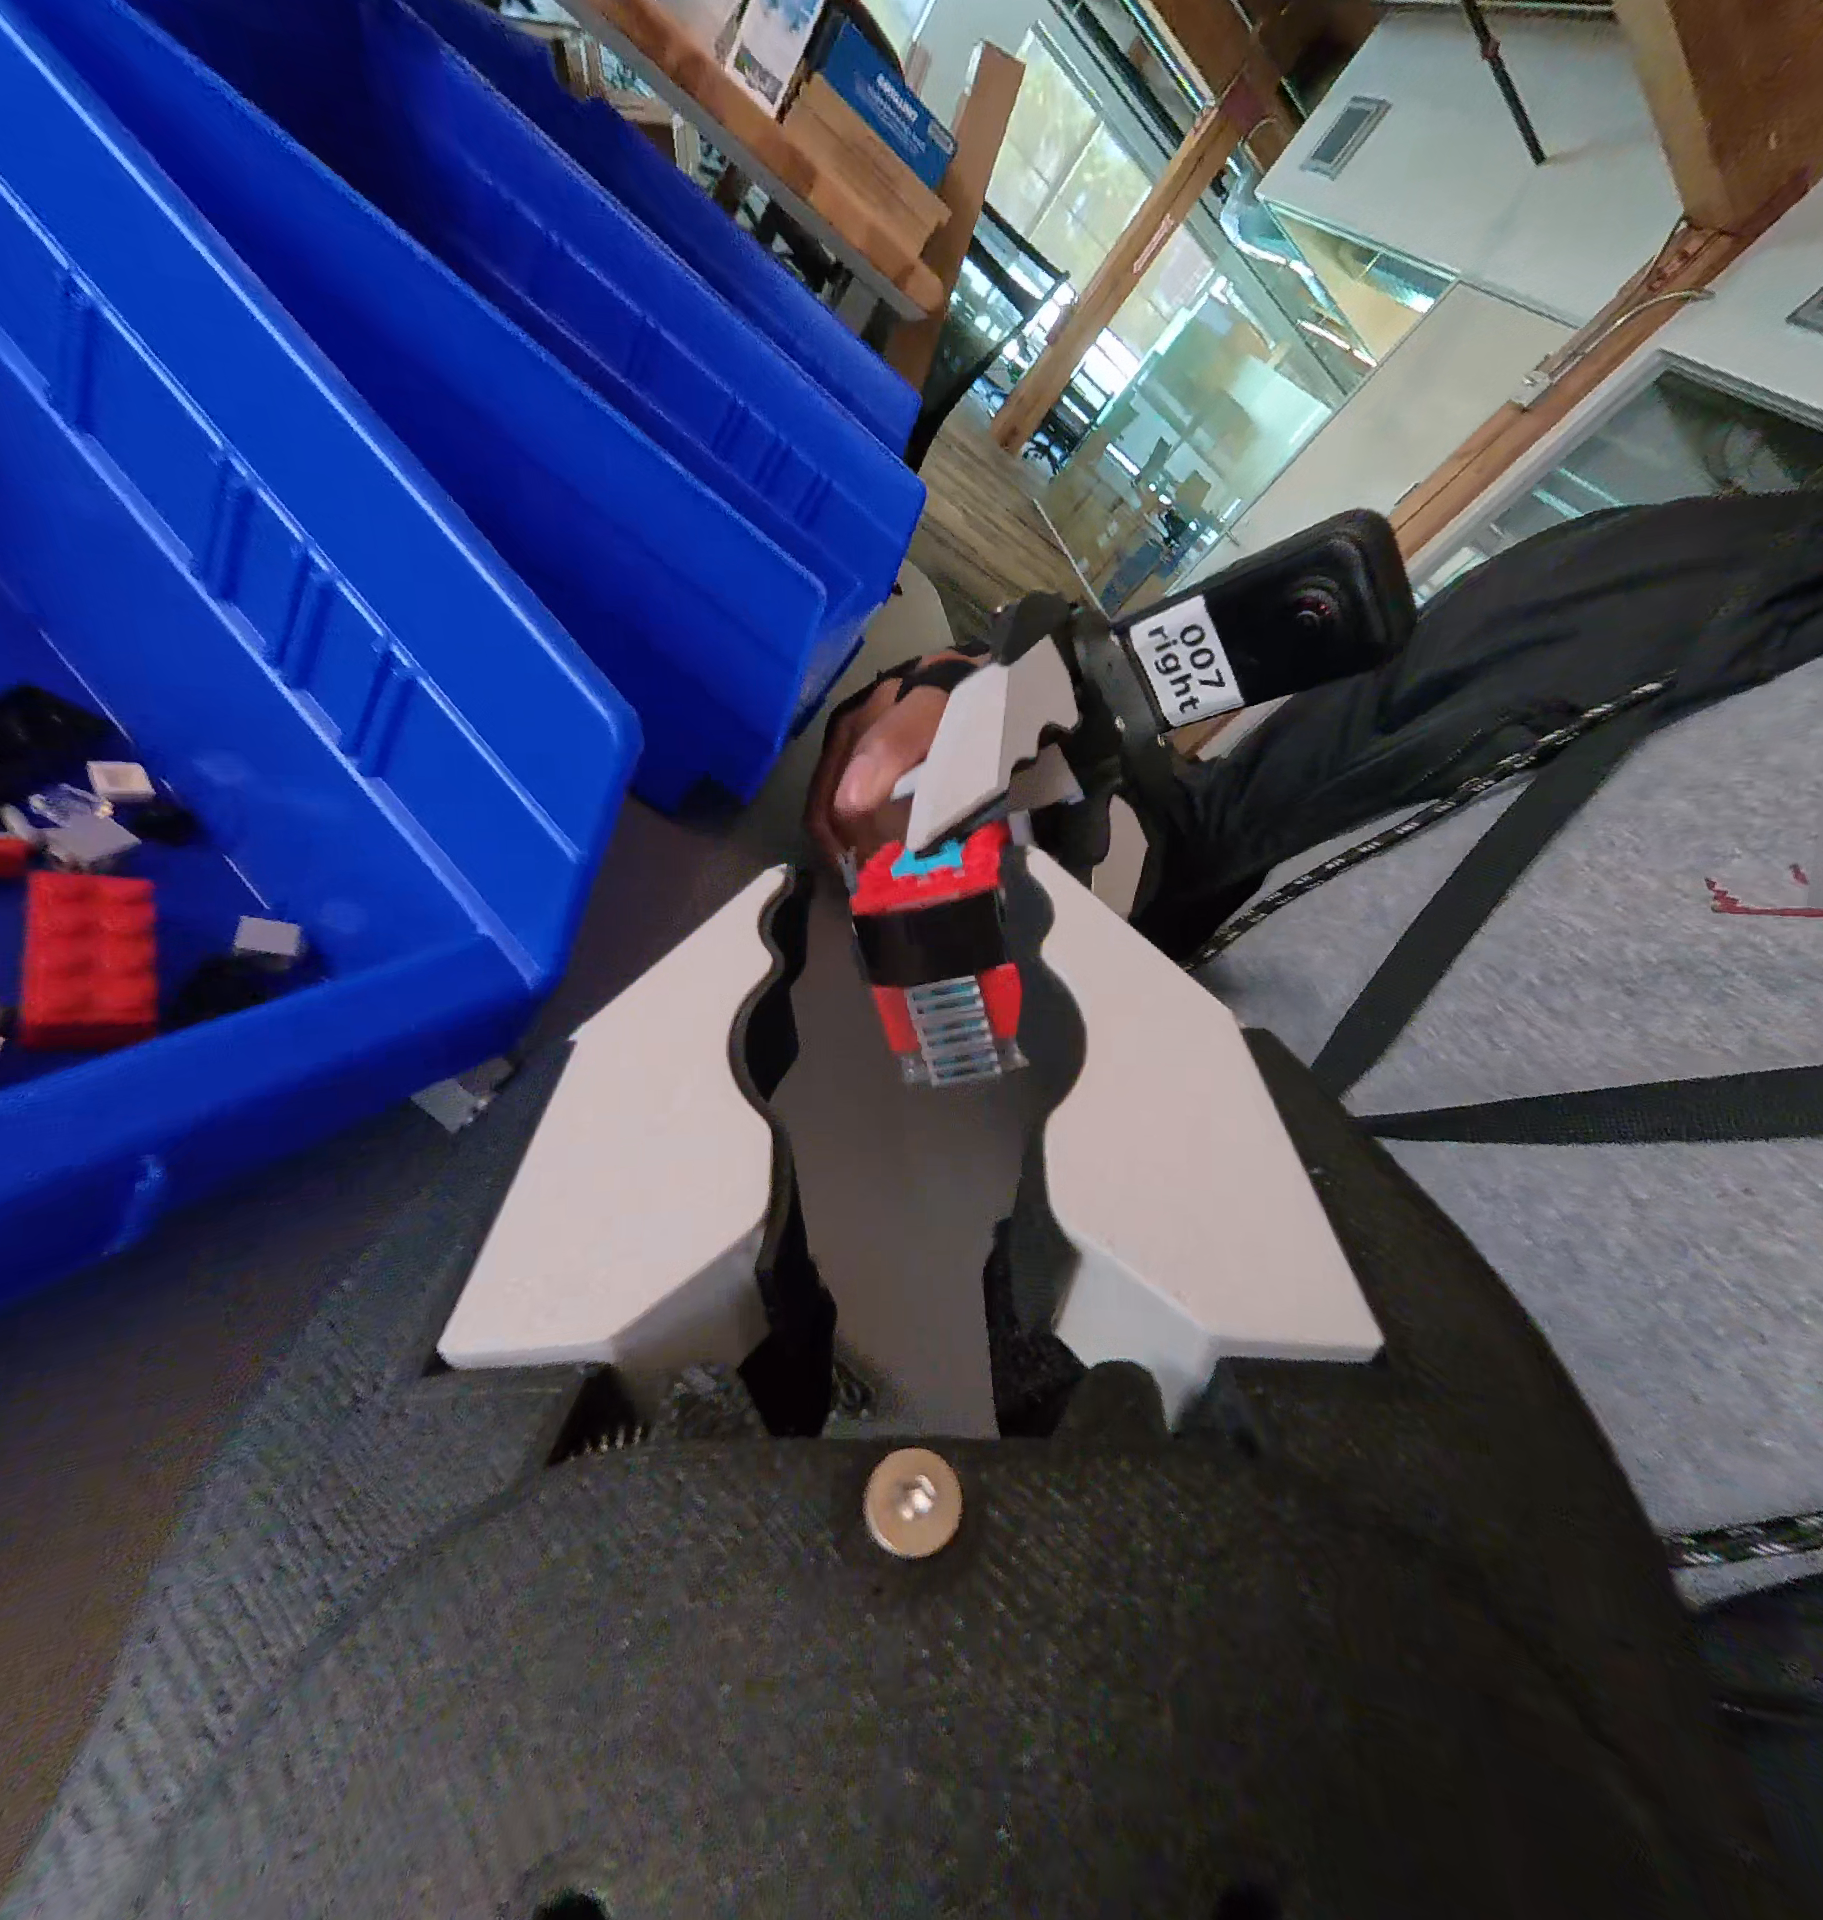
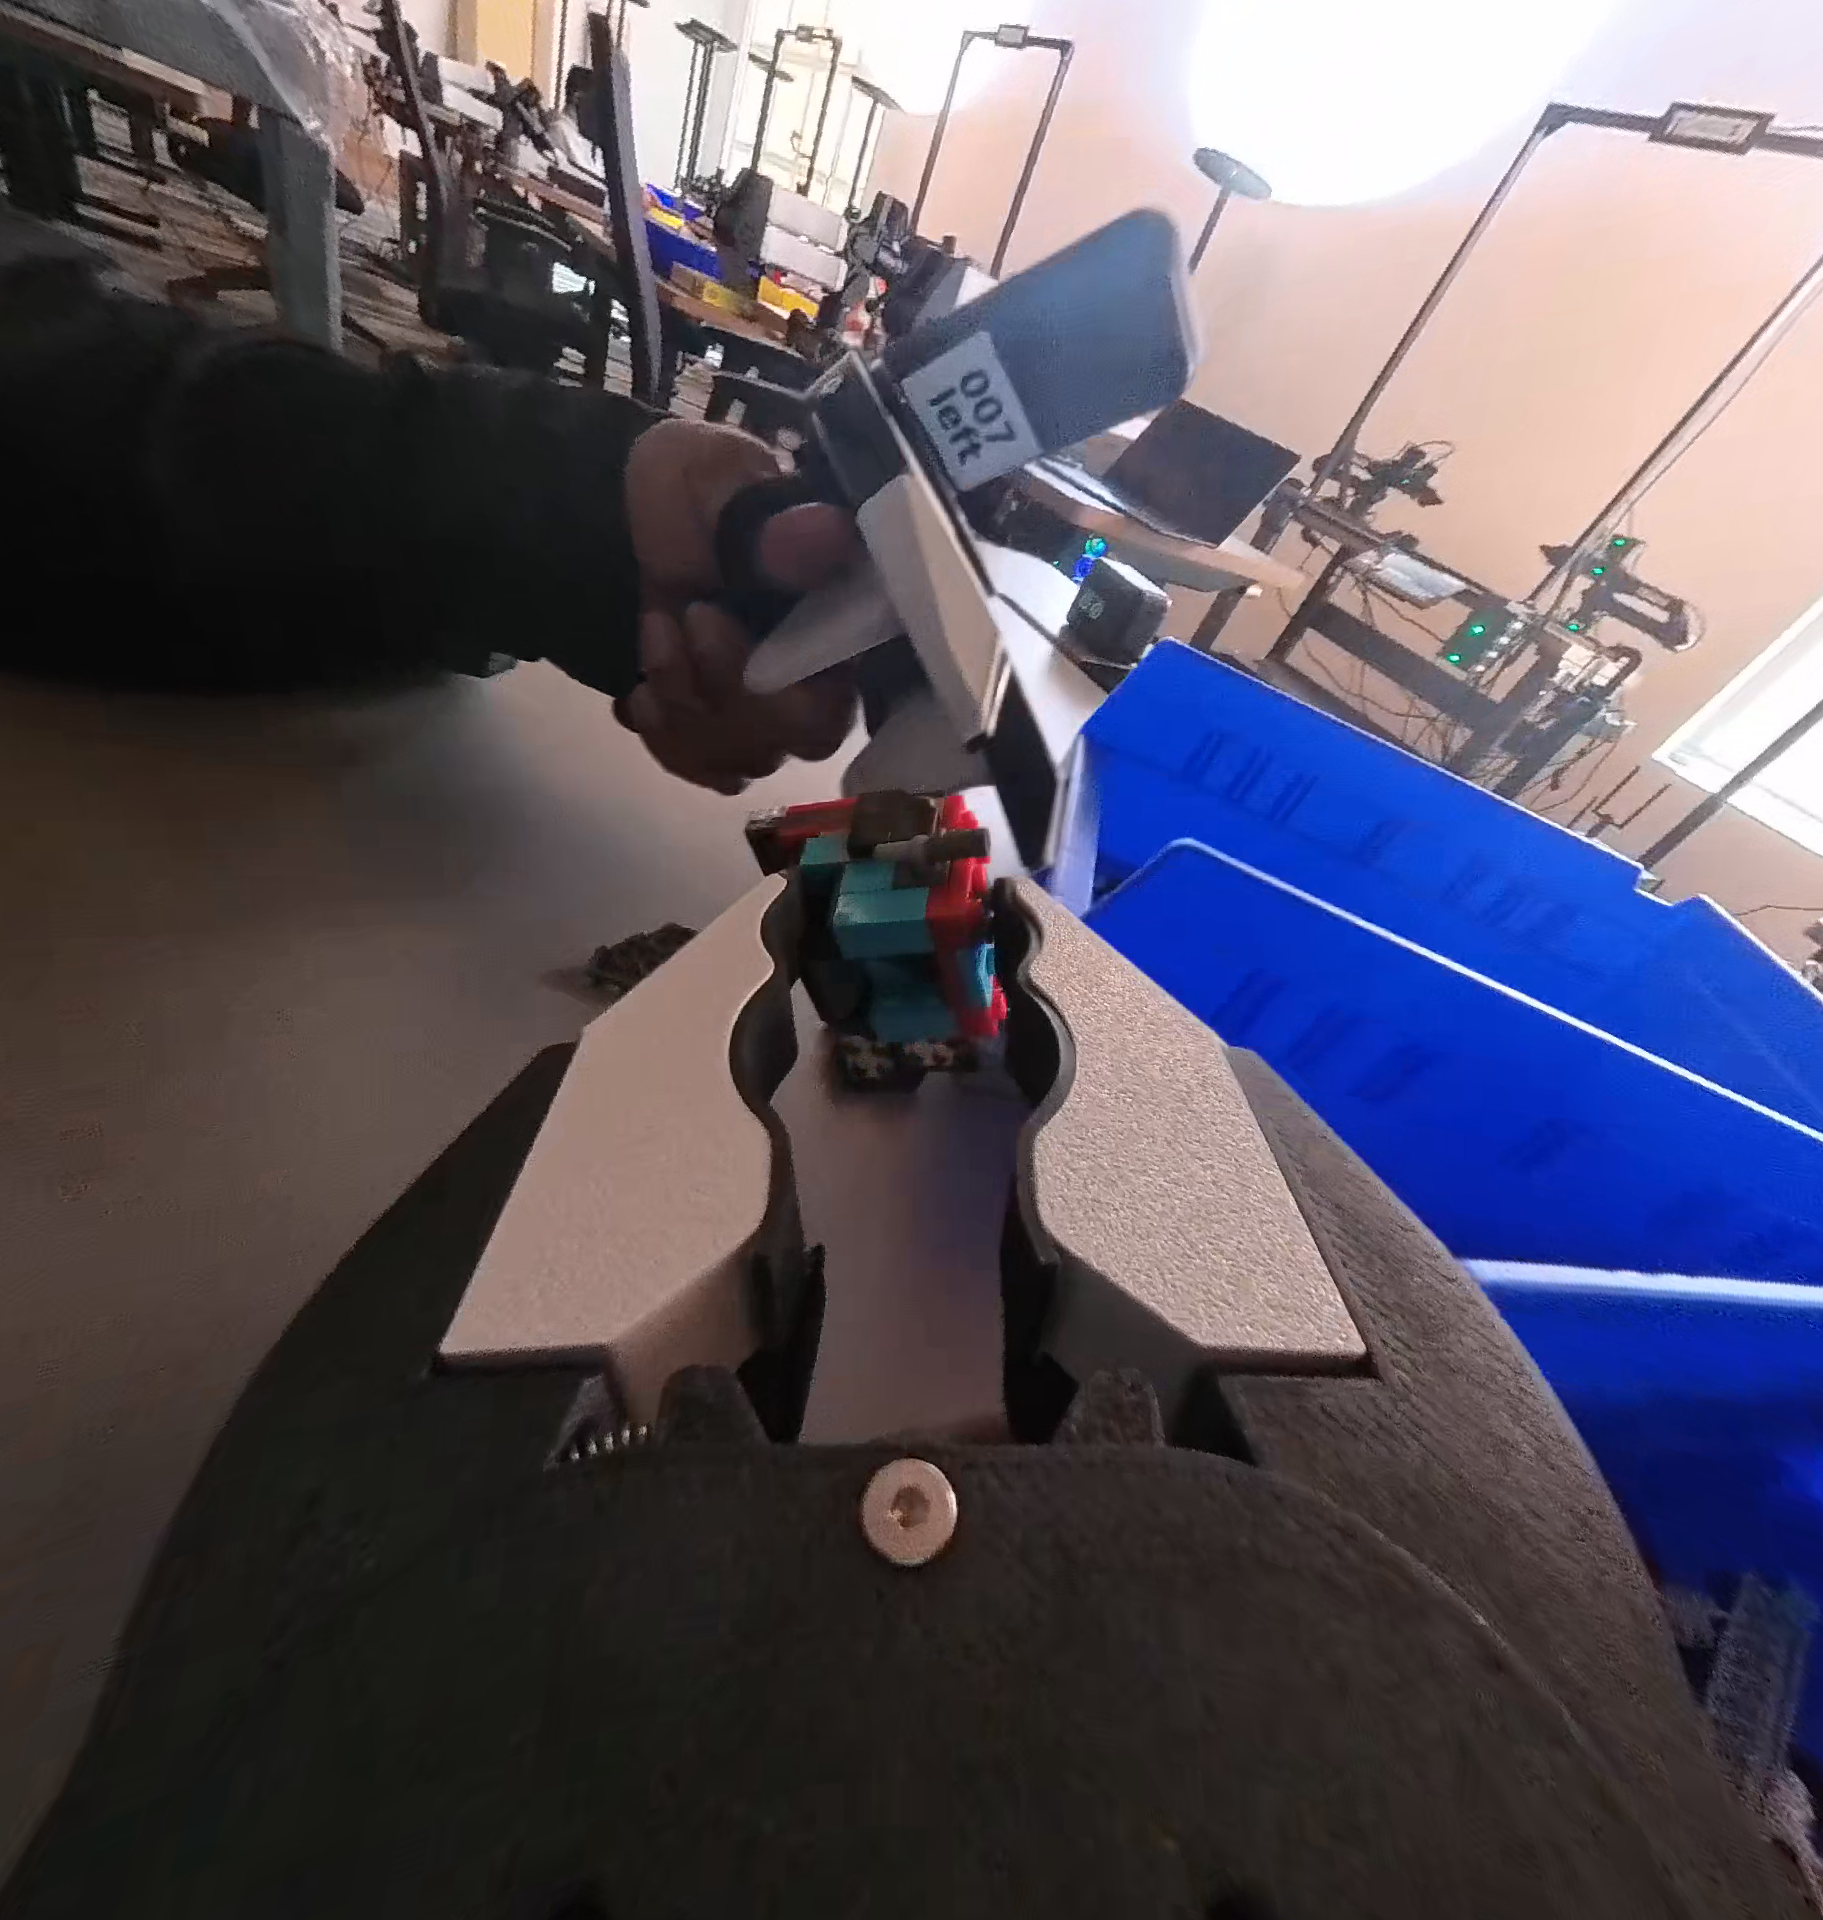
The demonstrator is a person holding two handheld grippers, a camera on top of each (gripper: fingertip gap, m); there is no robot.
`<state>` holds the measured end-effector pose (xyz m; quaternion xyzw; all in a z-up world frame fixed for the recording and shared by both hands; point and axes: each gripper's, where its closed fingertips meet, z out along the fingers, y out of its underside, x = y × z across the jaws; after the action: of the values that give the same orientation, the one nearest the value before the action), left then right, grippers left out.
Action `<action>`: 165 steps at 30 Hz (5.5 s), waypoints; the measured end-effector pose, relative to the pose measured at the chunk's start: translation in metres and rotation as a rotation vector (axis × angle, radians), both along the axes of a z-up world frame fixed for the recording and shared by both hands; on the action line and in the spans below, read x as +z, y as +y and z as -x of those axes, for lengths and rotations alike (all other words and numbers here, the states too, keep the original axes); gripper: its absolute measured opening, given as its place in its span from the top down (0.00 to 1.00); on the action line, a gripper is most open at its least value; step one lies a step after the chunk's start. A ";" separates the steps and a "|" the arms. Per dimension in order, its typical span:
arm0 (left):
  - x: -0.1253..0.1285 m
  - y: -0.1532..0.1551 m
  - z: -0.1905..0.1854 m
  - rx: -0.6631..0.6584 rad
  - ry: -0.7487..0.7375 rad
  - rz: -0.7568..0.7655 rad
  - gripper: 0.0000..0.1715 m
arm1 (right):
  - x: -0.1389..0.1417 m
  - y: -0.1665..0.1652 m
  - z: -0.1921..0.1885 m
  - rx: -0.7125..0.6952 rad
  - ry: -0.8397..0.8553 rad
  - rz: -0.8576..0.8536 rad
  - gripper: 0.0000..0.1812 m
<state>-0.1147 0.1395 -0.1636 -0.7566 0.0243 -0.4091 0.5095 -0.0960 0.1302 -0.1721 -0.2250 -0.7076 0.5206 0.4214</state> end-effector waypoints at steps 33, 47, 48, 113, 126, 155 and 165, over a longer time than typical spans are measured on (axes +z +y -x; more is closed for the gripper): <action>-0.009 -0.005 0.020 0.055 -0.129 0.081 0.74 | -0.007 0.012 0.016 -0.060 -0.136 0.124 0.78; -0.021 -0.037 0.079 0.256 -0.035 0.119 0.74 | -0.082 -0.038 0.017 0.044 -0.588 -0.163 0.77; -0.020 -0.037 0.080 0.261 -0.030 0.115 0.74 | -0.085 -0.039 0.019 0.036 -0.598 -0.187 0.77; 0.007 -0.005 0.013 0.156 0.032 -0.086 0.74 | 0.011 0.015 0.027 -0.212 -0.014 0.170 0.74; -0.017 0.006 -0.016 0.075 -0.034 0.011 0.74 | 0.004 0.006 0.020 -0.224 0.079 -0.025 0.75; 0.008 0.011 0.003 0.210 0.016 -0.162 0.69 | 0.029 0.043 0.030 -0.190 -0.130 0.666 0.79; 0.006 0.015 -0.002 0.235 0.079 -0.193 0.68 | 0.031 0.032 0.028 -0.123 -0.151 0.709 0.79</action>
<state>-0.1130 0.1545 -0.1573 -0.7174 -0.0051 -0.3125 0.6226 -0.1242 0.1619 -0.1411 -0.4369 -0.4973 0.6892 0.2946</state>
